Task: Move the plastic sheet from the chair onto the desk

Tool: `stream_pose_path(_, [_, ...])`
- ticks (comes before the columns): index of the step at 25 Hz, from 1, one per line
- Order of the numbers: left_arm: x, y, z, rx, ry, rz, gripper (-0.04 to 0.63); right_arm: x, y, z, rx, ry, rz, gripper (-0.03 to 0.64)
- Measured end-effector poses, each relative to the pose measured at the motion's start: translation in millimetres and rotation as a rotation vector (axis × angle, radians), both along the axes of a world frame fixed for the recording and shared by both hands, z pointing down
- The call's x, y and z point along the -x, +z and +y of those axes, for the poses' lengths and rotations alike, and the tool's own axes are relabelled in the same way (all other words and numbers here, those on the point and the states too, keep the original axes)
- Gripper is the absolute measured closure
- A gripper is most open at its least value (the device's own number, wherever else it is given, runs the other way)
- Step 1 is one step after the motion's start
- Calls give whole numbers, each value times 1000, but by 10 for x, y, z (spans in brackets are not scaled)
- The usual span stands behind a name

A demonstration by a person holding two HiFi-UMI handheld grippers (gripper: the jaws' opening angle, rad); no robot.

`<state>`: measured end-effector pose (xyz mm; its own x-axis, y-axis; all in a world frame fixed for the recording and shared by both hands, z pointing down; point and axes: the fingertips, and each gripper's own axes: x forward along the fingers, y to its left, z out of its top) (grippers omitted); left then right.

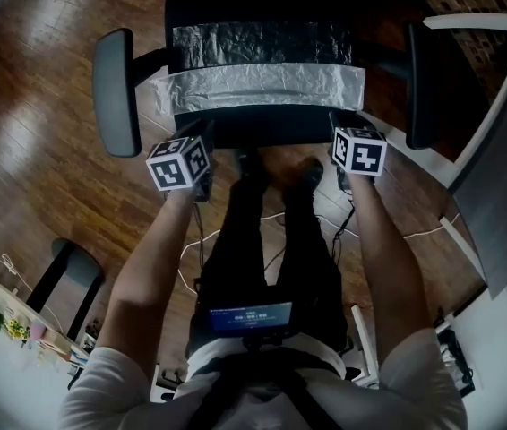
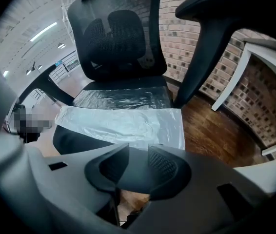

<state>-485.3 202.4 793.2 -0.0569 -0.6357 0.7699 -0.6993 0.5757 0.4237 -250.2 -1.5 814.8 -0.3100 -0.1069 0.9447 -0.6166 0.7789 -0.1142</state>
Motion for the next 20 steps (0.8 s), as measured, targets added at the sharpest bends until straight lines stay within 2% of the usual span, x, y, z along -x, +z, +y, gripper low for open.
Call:
stream_pose_path(5, [138, 151, -37, 34, 15, -45, 471, 28, 163, -105, -39, 20, 13, 488])
stream_pose_path(6, [167, 172, -45, 39, 16, -53, 471, 51, 193, -122, -48, 25, 10, 475])
stream_pose_path(7, [195, 190, -51, 43, 15, -61, 471, 77, 218, -140, -56, 29, 5, 433])
stream_pose_path(9, [247, 209, -70, 54, 10, -74, 443, 128, 261, -171, -69, 32, 1, 421])
stream_pose_path(11, [314, 207, -92, 65, 5, -94, 428, 173, 309, -198, -72, 31, 4, 369])
stream_pose_path(14, [454, 241, -102, 87, -13, -133, 418, 194, 390, -274, -80, 37, 17, 325])
stream_pose_path(18, [593, 368, -83, 118, -52, -118, 395, 255, 457, -390, -94, 58, 26, 325])
stream_pose_path(20, [613, 434, -103, 133, -45, -103, 390, 280, 518, -399, -85, 64, 35, 304])
